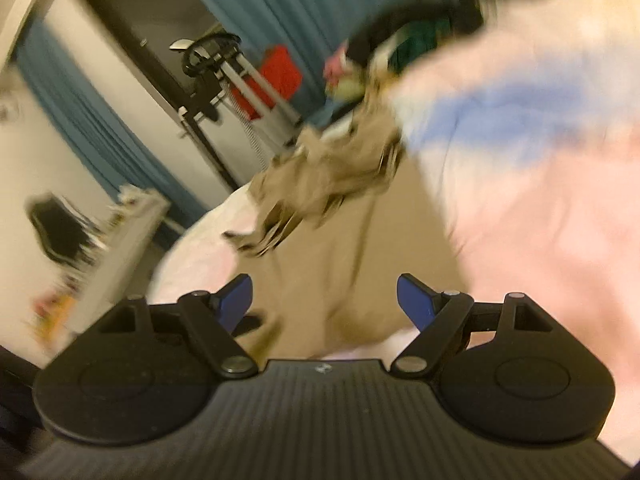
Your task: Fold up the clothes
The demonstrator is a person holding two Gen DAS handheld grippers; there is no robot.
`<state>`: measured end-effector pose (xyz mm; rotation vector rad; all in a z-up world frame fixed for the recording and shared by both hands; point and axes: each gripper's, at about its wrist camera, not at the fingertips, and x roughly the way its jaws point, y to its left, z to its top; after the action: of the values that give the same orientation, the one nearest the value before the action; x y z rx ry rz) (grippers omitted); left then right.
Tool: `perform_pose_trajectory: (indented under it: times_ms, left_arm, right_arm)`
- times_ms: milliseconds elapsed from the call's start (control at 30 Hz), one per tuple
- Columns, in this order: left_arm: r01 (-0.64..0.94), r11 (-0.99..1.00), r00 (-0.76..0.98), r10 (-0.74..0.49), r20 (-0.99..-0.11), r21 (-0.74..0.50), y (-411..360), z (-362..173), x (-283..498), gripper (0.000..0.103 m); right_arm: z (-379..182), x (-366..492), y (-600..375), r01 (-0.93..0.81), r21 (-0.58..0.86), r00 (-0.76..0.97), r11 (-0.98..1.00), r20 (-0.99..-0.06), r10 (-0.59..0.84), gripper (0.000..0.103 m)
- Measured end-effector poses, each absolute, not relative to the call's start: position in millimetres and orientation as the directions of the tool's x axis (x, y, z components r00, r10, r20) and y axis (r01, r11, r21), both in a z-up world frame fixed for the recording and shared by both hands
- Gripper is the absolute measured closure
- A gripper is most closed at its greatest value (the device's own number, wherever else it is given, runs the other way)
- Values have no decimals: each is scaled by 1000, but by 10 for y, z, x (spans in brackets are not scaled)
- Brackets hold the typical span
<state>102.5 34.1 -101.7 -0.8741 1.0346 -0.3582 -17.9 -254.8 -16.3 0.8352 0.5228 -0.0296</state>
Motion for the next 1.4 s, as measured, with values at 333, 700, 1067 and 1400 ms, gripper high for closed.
perform_pose_trajectory:
  times_ms: [333,700,1067,1400]
  left_arm:
    - [-183,577,554,-609,-568,-796,504,-966,1052,91]
    - [-87,564,595,-632,-497,-821,515,-727,1020,93]
    - [25,553,656,-638,-403,-833,683,-321,664,95]
    - [86,529,677,-652,-340,-844,970,55,-585,96]
  right_arm:
    - [-912,204,-2632,253,920,832,299,-365,417,23]
    - [-965,43,-2908,363,883,885,299,-427,187,81]
    - [-394,-258,-2805,227,852,938,472,-321,129,92]
    - [112,-1280,-2484,213,830,941,515,-316,121,92]
